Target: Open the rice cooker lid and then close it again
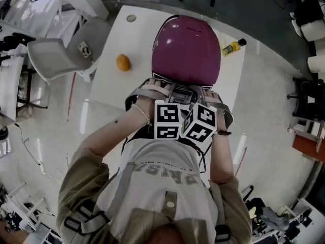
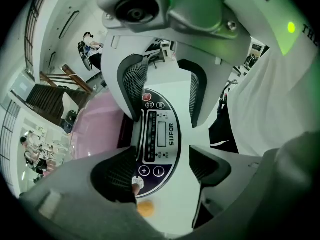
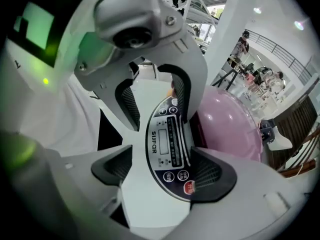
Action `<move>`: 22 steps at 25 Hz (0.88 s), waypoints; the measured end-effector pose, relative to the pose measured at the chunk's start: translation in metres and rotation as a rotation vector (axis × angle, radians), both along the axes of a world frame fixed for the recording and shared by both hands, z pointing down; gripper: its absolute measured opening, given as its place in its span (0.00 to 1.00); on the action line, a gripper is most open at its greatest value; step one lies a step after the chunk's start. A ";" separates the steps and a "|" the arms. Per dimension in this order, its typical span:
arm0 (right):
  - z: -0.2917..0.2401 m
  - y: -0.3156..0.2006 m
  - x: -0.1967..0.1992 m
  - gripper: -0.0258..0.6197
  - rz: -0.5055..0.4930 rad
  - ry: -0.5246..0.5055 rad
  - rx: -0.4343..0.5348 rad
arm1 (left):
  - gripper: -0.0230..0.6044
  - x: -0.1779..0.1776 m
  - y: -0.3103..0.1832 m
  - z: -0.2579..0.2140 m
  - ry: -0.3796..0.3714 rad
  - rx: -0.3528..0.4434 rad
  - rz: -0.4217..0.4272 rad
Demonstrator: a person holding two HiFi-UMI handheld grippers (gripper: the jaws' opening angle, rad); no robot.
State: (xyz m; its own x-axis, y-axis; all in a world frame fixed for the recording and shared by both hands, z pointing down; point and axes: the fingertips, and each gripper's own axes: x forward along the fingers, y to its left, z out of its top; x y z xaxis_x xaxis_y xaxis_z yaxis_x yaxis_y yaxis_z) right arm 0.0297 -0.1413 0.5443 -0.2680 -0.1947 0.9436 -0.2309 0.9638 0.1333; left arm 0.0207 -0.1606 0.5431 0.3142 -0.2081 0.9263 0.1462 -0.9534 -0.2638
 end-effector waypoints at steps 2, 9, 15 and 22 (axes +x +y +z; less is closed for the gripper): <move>-0.001 -0.001 0.000 0.60 0.009 -0.020 -0.005 | 0.59 0.001 -0.001 0.000 0.013 0.002 0.002; -0.012 -0.003 -0.003 0.60 0.088 -0.191 -0.040 | 0.59 0.001 -0.001 -0.004 0.115 -0.019 -0.024; -0.011 -0.005 0.000 0.60 0.096 -0.186 -0.058 | 0.60 -0.001 -0.005 -0.002 0.116 -0.028 -0.033; -0.012 -0.008 0.000 0.60 0.128 -0.255 -0.054 | 0.61 0.000 -0.007 -0.001 0.143 -0.040 -0.043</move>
State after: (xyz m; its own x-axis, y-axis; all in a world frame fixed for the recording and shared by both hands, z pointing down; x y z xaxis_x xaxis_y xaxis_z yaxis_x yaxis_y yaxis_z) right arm 0.0301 -0.1497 0.5319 -0.4742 -0.1940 0.8588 -0.3707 0.9287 0.0051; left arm 0.0207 -0.1675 0.5416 0.4355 -0.1880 0.8803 0.0688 -0.9681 -0.2408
